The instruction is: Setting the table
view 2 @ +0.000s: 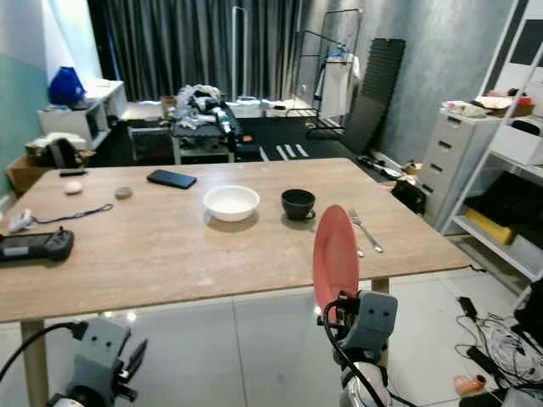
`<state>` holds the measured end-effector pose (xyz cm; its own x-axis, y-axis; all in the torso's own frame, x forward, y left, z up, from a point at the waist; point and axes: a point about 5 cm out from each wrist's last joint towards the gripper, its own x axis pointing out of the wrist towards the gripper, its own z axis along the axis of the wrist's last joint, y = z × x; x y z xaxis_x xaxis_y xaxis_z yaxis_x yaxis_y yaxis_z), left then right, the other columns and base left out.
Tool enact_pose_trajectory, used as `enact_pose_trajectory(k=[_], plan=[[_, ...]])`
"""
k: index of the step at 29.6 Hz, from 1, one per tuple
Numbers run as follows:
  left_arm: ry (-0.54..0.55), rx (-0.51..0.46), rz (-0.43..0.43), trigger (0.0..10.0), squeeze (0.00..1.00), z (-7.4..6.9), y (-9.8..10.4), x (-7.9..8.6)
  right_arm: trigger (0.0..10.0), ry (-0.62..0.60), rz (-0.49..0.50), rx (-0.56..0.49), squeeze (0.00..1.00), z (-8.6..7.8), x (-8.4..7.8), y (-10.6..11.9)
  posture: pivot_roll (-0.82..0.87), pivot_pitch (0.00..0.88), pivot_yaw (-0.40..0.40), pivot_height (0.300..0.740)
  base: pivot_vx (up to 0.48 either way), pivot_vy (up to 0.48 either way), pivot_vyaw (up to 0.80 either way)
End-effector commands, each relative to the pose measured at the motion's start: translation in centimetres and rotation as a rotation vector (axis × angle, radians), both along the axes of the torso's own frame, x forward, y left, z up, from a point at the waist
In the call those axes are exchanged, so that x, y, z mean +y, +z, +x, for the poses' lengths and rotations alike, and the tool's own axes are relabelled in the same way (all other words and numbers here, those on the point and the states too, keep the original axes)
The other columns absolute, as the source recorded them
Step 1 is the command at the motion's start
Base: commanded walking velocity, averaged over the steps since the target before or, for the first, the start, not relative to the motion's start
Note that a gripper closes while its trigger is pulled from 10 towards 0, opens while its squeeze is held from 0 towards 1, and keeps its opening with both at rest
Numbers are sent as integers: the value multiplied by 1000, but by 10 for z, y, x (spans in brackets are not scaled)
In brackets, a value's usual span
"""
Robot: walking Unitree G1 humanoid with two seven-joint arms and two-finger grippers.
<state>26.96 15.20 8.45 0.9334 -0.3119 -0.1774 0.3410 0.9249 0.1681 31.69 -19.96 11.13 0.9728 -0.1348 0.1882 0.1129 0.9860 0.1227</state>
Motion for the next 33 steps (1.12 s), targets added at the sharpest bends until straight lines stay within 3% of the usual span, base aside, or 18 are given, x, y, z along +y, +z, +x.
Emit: enact_pose_trajectory(k=[1, 3, 6, 8, 10, 11, 12, 14, 17, 18, 24, 28, 31, 32, 33], plan=[[-74, 72, 24, 10000, 0, -5, -13, -6, 10000, 12, -20, 95, 0, -4, 3, -19, 79, 3, 65, 740, 0, 0, 0], [-132, 72, 43, 10000, 0, -6, -14, -11, 10000, -1, -31, 102, 0, -5, 2, -21, 76, 4, 64, 740, 0, 0, 0], [-208, -36, 32, 10000, 0, 18, 12, -28, 10000, -212, -71, 50, 0, -10, -25, -12, 65, 6, 72, 740, 0, 0, 0], [-206, -68, 23, 10000, 0, 26, 21, -31, 10000, -266, -60, 24, 0, -12, -34, -6, 62, 6, 72, 740, 0, 0, 0], [-206, -68, 23, 10000, 0, 26, 21, -31, 10000, -266, -60, 24, 0, -12, -34, -6, 62, 6, 72, 740, 0, 0, 0], [-210, -100, 22, 10000, 0, 36, 33, -30, 10000, -354, -48, -36, 0, -16, -56, 9, 43, 13, 87, 740, 0, 0, 0], [-210, -100, 22, 10000, 0, 36, 33, -30, 10000, -354, -48, -36, 0, -16, -56, 9, 43, 13, 87, 740, 0, 0, 0], [-220, -101, 39, 10000, 0, 38, 36, -26, 10000, -424, -29, -89, 0, -22, -81, 24, 37, 17, 94, 740, 0, 0, 0], [-222, -85, 54, 10000, 0, 36, 31, -20, 10000, -442, -16, -145, 0, -26, -95, 38, 34, 23, 102, 740, 0, 0, 0], [-216, -75, 53, 10000, 0, 32, 28, -16, 10000, -415, -15, -209, 0, -25, -97, 56, 34, 25, 102, 740, 0, 0, 0], [-189, -79, 37, 10000, 0, 32, 29, -10, 10000, -417, -78, -255, 0, -21, -96, 74, 38, 25, 97, 740, 0, 0, 0], [-166, -61, 31, 10000, 0, 31, 25, -1, 10000, -512, -229, -105, 0, -30, -125, 53, 38, 25, 89, 740, 0, 0, 0], [-166, -51, 30, 10000, 0, 30, 22, 0, 10000, -544, -254, -43, 0, -37, -137, 42, 36, 25, 87, 740, 0, 0, 0], [-153, -35, 35, 10000, 0, 30, 17, 3, 10000, -600, -301, 72, 0, -54, -156, 20, 30, 25, 87, 740, 0, 0, 0], [-153, -35, 35, 10000, 0, 30, 17, 3, 10000, -600, -301, 72, 0, -54, -156, 20, 30, 25, 87, 740, 0, 0, 0]])
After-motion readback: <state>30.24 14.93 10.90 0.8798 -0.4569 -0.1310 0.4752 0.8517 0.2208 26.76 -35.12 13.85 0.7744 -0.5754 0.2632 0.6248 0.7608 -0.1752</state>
